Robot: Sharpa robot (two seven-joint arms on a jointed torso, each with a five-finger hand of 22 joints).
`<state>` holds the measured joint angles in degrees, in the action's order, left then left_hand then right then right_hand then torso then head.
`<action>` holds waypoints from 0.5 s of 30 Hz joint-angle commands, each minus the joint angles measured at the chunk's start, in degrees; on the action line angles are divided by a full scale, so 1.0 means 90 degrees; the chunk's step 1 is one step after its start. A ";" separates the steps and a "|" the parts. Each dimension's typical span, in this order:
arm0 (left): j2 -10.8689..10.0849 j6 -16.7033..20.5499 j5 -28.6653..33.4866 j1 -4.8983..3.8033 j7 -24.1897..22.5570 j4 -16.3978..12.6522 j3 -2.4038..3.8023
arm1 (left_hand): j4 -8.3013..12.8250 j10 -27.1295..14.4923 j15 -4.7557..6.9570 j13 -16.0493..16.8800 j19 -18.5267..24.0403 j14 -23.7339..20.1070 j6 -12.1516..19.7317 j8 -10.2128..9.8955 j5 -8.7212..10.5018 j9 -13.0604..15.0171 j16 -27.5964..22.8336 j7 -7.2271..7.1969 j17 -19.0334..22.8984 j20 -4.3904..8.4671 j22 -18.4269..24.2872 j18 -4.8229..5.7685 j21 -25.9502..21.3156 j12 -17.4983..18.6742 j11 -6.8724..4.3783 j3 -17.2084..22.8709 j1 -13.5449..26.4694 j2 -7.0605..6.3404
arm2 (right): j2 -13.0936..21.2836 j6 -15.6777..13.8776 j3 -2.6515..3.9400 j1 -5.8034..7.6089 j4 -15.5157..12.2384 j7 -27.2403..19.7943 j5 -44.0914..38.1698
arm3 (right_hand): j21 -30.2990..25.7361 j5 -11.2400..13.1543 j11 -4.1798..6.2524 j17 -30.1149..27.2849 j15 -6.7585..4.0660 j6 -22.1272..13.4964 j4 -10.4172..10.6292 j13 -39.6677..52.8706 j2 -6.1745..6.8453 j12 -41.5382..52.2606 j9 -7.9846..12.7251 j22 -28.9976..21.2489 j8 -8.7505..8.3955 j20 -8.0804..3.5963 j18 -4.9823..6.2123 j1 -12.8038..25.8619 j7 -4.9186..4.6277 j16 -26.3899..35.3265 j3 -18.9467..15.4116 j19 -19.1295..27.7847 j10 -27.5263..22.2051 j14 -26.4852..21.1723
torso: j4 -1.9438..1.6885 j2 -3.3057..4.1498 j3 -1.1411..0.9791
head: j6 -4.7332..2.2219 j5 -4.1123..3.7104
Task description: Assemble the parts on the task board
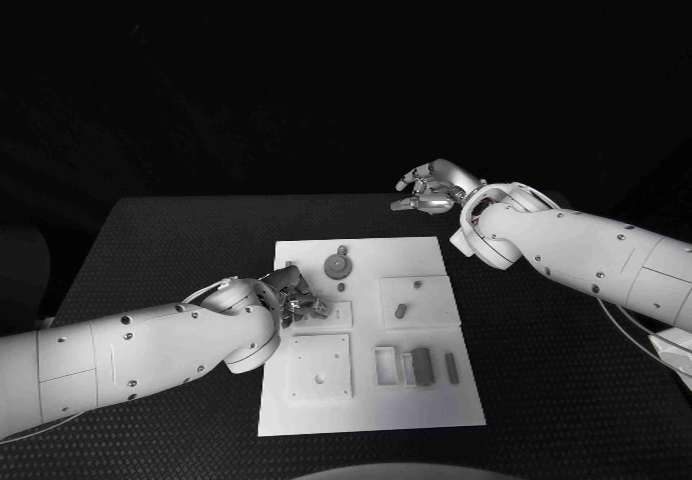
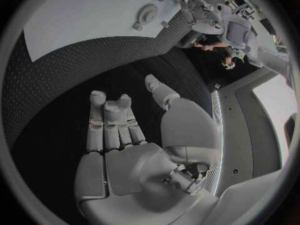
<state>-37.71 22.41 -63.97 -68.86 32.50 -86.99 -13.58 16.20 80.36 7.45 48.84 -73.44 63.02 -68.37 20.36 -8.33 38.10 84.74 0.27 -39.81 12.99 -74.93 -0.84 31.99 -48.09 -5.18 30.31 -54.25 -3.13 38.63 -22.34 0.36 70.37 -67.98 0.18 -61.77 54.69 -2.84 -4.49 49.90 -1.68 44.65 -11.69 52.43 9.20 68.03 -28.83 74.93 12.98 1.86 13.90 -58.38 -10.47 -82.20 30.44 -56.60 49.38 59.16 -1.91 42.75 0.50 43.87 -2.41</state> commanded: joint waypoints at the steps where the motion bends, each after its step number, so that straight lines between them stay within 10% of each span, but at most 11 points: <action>1: 0.0035 -0.0183 0.0027 0.0007 0.0019 0.0020 -0.0007 | 0.0021 -0.0014 0.0524 0.0001 -0.0289 0.0450 -0.0038 0.0041 -0.0028 0.0018 0.0029 -0.0016 -0.0005 0.0309 -0.0156 -0.0002 0.0038 -0.0021 -0.0119 0.0077 -0.0201 0.0279 | -0.0006 0.0073 0.0002 -0.0004 0.0003 -0.0036 -0.0008 | -0.0031 -0.0004 -0.0001 -0.0005 0.0003 0.0016 0.0020 -0.0007 -0.0013 0.0030 0.0009 0.0061 -0.0027 -0.0003 0.0122 0.0011 -0.0047 -0.0034 -0.0010 0.0023 -0.0065 -0.0060 | -0.0001 0.0000 0.0004 | 0.0007 0.0007; 8: 0.0096 -0.0298 0.0017 0.0005 0.0014 0.0070 -0.0007 | -0.0015 -0.0022 0.0535 -0.0020 -0.0258 0.0434 -0.0121 0.0104 -0.0146 0.0045 0.0033 -0.0037 -0.0006 0.0308 -0.0153 -0.0003 0.0075 -0.0038 -0.0134 0.0093 -0.0113 0.0258 | -0.0009 0.0076 0.0002 -0.0004 0.0005 -0.0035 -0.0008 | -0.0031 -0.0004 -0.0001 -0.0006 0.0003 0.0015 0.0020 -0.0008 -0.0013 0.0031 0.0011 0.0062 -0.0026 -0.0003 0.0122 0.0010 -0.0047 -0.0035 -0.0012 0.0023 -0.0066 -0.0060 | 0.0002 0.0001 0.0003 | 0.0019 0.0016; 15: 0.0164 -0.0470 -0.0023 -0.0008 0.0006 0.0135 -0.0006 | 0.0015 -0.0006 0.0543 -0.0079 -0.0206 0.0417 -0.0181 0.0291 -0.0713 0.0136 0.0061 -0.0062 -0.0009 0.0308 -0.0151 -0.0007 0.0159 -0.0091 -0.0149 0.0129 -0.0003 0.0287 | -0.0018 0.0083 0.0002 -0.0004 0.0011 -0.0034 -0.0008 | -0.0031 -0.0004 -0.0001 -0.0007 0.0003 0.0015 0.0019 -0.0009 -0.0015 0.0032 0.0013 0.0063 -0.0026 -0.0003 0.0122 0.0009 -0.0047 -0.0035 -0.0012 0.0024 -0.0066 -0.0061 | 0.0006 -0.0001 -0.0001 | 0.0029 0.0027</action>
<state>-36.60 20.71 -64.07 -69.09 32.70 -85.69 -13.51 15.81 80.55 7.52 48.18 -73.21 63.23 -69.03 22.70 -14.04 39.17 84.97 0.23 -39.81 13.24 -74.93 -0.83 33.28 -48.72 -5.37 30.70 -53.20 -2.10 38.52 -22.30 0.36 70.35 -67.89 0.18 -61.77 54.69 -2.84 -4.64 49.90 -1.68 44.67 -11.69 52.43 9.20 68.03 -28.78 74.93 12.98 1.86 13.95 -58.38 -10.44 -82.20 30.44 -56.59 49.23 59.16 -1.88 42.75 0.52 44.09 -2.18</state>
